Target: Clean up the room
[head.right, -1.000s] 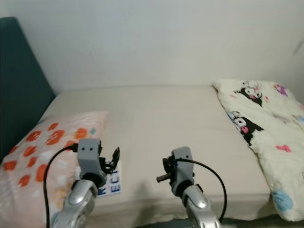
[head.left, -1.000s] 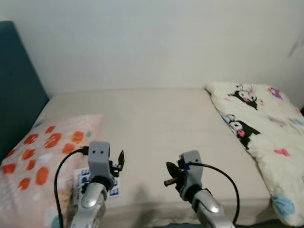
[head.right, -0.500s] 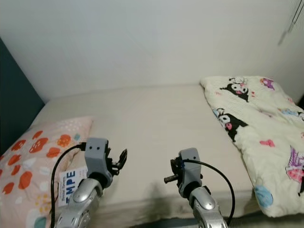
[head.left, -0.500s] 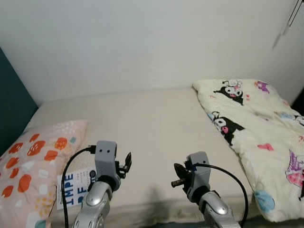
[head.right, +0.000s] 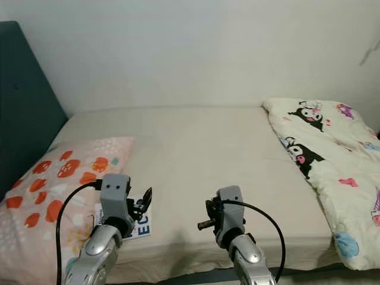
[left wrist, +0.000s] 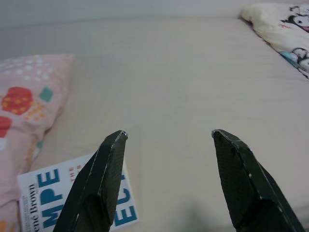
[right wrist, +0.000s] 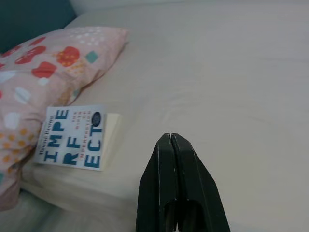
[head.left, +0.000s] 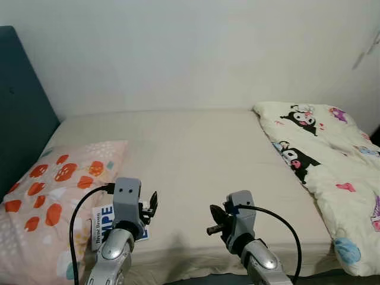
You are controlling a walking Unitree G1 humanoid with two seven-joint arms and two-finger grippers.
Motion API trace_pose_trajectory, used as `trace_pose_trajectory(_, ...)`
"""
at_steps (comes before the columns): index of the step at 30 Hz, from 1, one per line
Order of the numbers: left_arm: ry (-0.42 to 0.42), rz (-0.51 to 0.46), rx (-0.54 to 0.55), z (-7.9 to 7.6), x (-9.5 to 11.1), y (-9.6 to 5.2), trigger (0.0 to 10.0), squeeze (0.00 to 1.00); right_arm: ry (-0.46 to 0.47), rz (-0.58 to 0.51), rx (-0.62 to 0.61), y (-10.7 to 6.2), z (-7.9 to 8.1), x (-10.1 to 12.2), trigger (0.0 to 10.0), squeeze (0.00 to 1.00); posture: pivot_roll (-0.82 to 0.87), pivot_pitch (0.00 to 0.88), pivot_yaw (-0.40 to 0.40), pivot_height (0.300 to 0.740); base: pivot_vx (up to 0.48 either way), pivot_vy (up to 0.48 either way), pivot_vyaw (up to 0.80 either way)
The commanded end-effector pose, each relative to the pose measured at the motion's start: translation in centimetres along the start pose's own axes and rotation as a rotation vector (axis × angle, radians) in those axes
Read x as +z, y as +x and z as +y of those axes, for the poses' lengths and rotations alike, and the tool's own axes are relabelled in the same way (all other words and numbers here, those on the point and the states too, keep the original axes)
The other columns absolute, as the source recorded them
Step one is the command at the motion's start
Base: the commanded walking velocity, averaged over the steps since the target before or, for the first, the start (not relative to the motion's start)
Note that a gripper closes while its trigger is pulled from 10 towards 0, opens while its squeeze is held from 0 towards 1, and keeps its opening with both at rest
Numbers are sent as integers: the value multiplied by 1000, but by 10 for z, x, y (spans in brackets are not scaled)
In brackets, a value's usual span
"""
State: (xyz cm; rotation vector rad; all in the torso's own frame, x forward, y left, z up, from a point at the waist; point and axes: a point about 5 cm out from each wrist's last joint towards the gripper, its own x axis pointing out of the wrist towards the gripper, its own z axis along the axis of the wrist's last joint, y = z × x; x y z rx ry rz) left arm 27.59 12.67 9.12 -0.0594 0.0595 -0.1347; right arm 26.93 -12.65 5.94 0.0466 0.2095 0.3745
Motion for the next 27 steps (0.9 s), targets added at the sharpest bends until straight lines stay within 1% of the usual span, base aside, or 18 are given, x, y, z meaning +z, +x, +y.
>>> trace_pose_trajectory(1,17,18,-25,-3,-2,-3,10000,0,17,3,-15,-2,-2,-2,10000,0,-8,89,-22,740,0,0,0)
trace_pose_trajectory(2,19,27,-28,-3,-3,-3,10000,0,17,3,-16,-1,-2,-2,10000,0,-8,89,-22,740,0,0,0)
trace_pose_trajectory(3,-8,50,-9,-1,-7,-2,10000,0,16,1,-43,-1,-4,-2,10000,0,-9,82,-18,740,0,0,0)
trace_pose_trajectory(6,-30,72,1,1,-11,-2,10000,0,16,-6,-72,-1,-7,-1,10000,0,-9,80,-19,740,0,0,0)
trace_pose_trajectory(7,-28,101,31,2,-18,-2,10000,0,7,-28,-146,-2,-15,0,10000,0,-10,76,-18,740,0,0,0)
trace_pose_trajectory(8,-28,101,31,2,-18,-2,10000,0,7,-28,-146,-2,-15,0,10000,0,-10,76,-18,740,0,0,0)
trace_pose_trajectory(9,-9,105,44,3,-20,-3,10000,0,0,-40,-181,-4,-20,1,10000,0,-10,76,-18,740,0,0,0)
trace_pose_trajectory(10,29,104,49,2,-22,-5,10000,0,2,-43,-213,-6,-24,0,10000,0,-10,76,-18,740,0,0,0)
trace_pose_trajectory(11,29,104,49,2,-22,-5,10000,0,2,-43,-213,-6,-24,0,10000,0,-10,76,-18,740,0,0,0)
trace_pose_trajectory(12,55,100,90,5,-25,-7,10000,0,-21,-37,-277,-12,-31,-3,10000,0,-18,71,-11,740,0,0,0)
trace_pose_trajectory(13,53,101,103,6,-26,-7,10000,0,-29,-35,-310,-15,-35,-5,10000,0,-20,70,-10,740,0,0,0)
trace_pose_trajectory(15,48,102,111,7,-27,-7,10000,0,-34,-35,-330,-17,-37,-6,10000,0,-20,70,-10,740,0,0,0)
trace_pose_trajectory(17,32,93,110,8,-25,-7,10000,0,-16,-28,-343,-19,-38,-8,10000,0,-20,70,-10,740,0,0,0)
trace_pose_trajectory(19,47,70,109,8,-20,-5,10000,0,9,-22,-361,-22,-41,-10,10000,0,-21,69,-6,740,0,0,0)
trace_pose_trajectory(21,57,57,123,11,-17,-4,10000,0,12,-23,-374,-24,-41,-11,10000,0,-22,68,-4,740,0,0,0)
trace_pose_trajectory(22,64,37,185,20,-15,-2,10000,0,16,-34,-395,-25,-42,-11,10000,0,-25,62,-1,740,0,0,0)
trace_pose_trajectory(23,64,32,202,23,-15,-2,10000,0,17,-38,-398,-26,-42,-11,10000,0,-25,62,-1,740,0,0,0)
trace_pose_trajectory(27,63,27,201,23,-16,-3,10000,0,13,-47,-398,-25,-41,-11,10000,0,-24,60,-1,740,0,0,0)
